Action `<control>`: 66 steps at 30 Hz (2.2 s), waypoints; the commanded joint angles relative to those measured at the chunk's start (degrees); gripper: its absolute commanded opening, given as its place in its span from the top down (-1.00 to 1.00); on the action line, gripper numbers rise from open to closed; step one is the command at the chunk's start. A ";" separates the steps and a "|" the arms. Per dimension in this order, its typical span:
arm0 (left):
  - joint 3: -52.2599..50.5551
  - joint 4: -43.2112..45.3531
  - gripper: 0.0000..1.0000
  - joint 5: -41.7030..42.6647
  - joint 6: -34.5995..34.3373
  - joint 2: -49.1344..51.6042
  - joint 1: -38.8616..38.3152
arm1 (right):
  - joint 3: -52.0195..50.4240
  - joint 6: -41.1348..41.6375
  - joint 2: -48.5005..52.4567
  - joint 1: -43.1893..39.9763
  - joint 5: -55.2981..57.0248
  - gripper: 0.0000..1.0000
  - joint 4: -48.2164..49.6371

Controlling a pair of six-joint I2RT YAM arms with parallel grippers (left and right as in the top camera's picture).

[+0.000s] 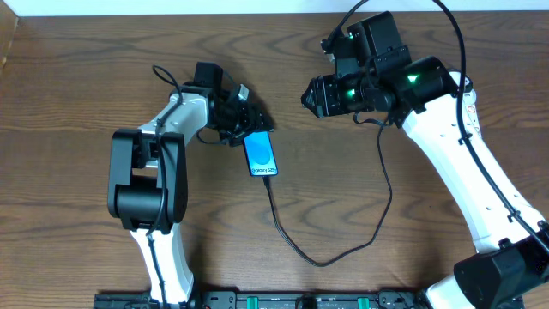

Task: Plug charger to phone and switch on socket
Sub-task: 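Lower the phone flat onto the table with the left gripper and release, then move the right gripper to the power strip's orange switch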

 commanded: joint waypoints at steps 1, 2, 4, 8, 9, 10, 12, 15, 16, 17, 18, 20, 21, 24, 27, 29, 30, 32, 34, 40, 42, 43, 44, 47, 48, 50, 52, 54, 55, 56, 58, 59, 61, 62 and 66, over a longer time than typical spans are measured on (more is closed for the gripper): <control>-0.83 -3.04 -0.23 -15.82 0.22 2.73 0.44 | 0.79 -0.83 -0.57 -0.13 0.31 -0.08 -0.33; -0.31 -4.13 -0.22 -17.84 0.22 2.56 0.44 | 0.79 -0.83 -0.57 -0.13 0.31 -0.08 -0.31; 0.31 -5.68 -0.23 -21.79 0.24 2.16 0.44 | 0.79 -0.83 -0.57 -0.13 0.35 -0.08 -0.31; 0.35 -7.15 -0.24 -26.69 0.44 1.40 0.44 | 0.79 -0.83 -0.57 -0.13 0.76 -0.08 -0.33; 0.35 -7.28 -0.24 -27.10 0.44 1.40 0.44 | 0.79 -0.83 -0.57 -0.13 0.83 -0.08 -0.33; 0.35 -7.41 -0.24 -27.45 0.46 1.40 0.44 | 0.79 -0.83 -0.57 -0.13 0.96 -0.08 -0.31; 0.35 -7.58 -0.24 -28.17 0.44 1.40 0.44 | 0.79 -0.83 -0.57 -0.13 1.18 -0.09 -0.33; 0.35 -7.61 -0.24 -29.09 0.44 1.40 0.44 | 0.79 -0.83 -0.57 -0.13 1.55 -0.10 -0.44; 0.37 -7.61 -0.24 -29.81 0.44 1.38 0.44 | 0.79 -0.83 -0.57 -0.13 1.55 -0.10 -0.46; 0.37 -7.61 -0.24 -29.81 0.44 1.27 0.50 | 0.79 -0.83 -0.57 -0.13 1.55 -0.10 -0.46; 0.42 -7.61 -0.24 -29.77 0.44 1.07 0.66 | 0.79 -0.85 -0.57 -0.13 1.57 -0.10 -0.46; 0.76 -8.02 -0.24 -29.88 0.46 0.28 1.03 | 0.79 -0.87 -0.57 -0.13 1.57 -0.10 -0.46; 1.07 -8.28 -0.24 -29.94 0.46 -0.20 1.33 | 0.79 -0.96 -0.57 -0.13 1.57 -0.10 -0.46; 2.03 -9.53 -0.24 -29.94 0.46 -3.34 2.54 | 0.79 -1.95 -0.57 -0.15 1.66 -0.10 -0.50; 2.16 -9.99 -0.24 -29.92 0.44 -8.44 3.74 | 0.79 -1.92 -0.57 -0.17 2.21 -0.11 -0.48; 2.16 -10.45 -0.24 -29.90 0.44 -12.59 4.42 | 0.79 -1.92 -0.57 -0.17 3.02 -0.10 -0.48; 2.16 -10.78 -0.24 -29.90 0.44 -14.64 4.66 | 0.79 -1.92 -0.57 -0.17 3.26 -0.10 -0.48; 2.16 -11.47 -0.24 -29.90 0.44 -19.71 5.01 | 0.79 -1.92 -0.57 -0.24 3.32 -0.09 -0.44; 2.16 -11.91 -0.24 -29.86 0.44 -24.20 4.98 | 0.79 -1.92 -0.57 -0.33 3.72 -0.03 -0.39; 2.14 -12.74 -0.25 -29.70 0.42 -37.22 4.98 | 0.79 -1.92 -0.59 -2.01 4.50 0.31 -0.48; 2.14 -12.74 -0.35 -29.70 0.42 -41.05 4.98 | 0.79 -1.92 -0.59 -3.19 4.50 0.47 -0.66; 2.14 -12.74 -0.39 -29.73 0.42 -42.42 4.98 | 0.79 -1.92 -0.59 -3.96 4.50 0.54 -0.81; 2.14 -12.74 -0.44 -29.73 0.42 -44.44 4.98 | 0.79 -1.95 -0.59 -5.07 4.52 0.67 -1.14; 2.14 -12.74 -0.70 -29.73 0.42 -47.69 4.98 | 0.81 -2.38 -0.66 -8.41 4.52 0.88 -2.10; 2.14 -12.74 -0.76 -29.73 0.42 -48.57 4.98 | 0.81 -2.38 -0.70 -9.86 4.52 0.95 -2.47; 2.14 -12.74 -0.85 -29.73 0.44 -49.79 4.98 | 0.81 -3.26 -0.70 -12.90 4.48 0.98 -3.19; 2.14 -12.74 -0.90 -29.73 0.42 -50.47 4.98 | 0.81 -3.89 -0.70 -16.00 4.50 0.98 -3.91; 2.14 -12.74 -0.91 -29.73 0.42 -50.66 4.98 | 0.79 -4.72 -0.68 -19.17 4.48 0.98 -4.48; 2.12 -12.74 -0.92 -29.73 0.42 -50.64 4.98 | 0.81 -5.01 -0.68 -20.87 4.50 0.98 -4.76; 2.12 -12.74 -0.93 -29.73 0.42 -50.53 4.98 | 0.79 -5.38 -0.68 -22.40 4.50 0.98 -4.92; 2.12 -12.74 -0.93 -29.73 0.42 -50.47 4.98 | 0.79 -5.68 -0.68 -25.73 4.50 0.98 -5.03; 2.12 -12.74 -0.93 -29.73 0.42 -50.47 4.98 | 0.79 -5.81 -0.66 -27.58 4.55 0.98 -4.96; 2.12 -12.74 -0.93 -29.73 0.42 -50.47 4.98 | 0.79 -5.79 -0.50 -31.12 4.55 0.98 -4.74; 2.12 -12.74 -0.93 -29.73 0.42 -50.47 4.98 | 0.79 -5.79 -0.35 -33.07 4.57 0.98 -4.59; 2.12 -12.74 -0.94 -29.73 0.42 -50.47 4.98 | 0.61 -5.84 0.98 -40.28 4.55 0.98 -4.48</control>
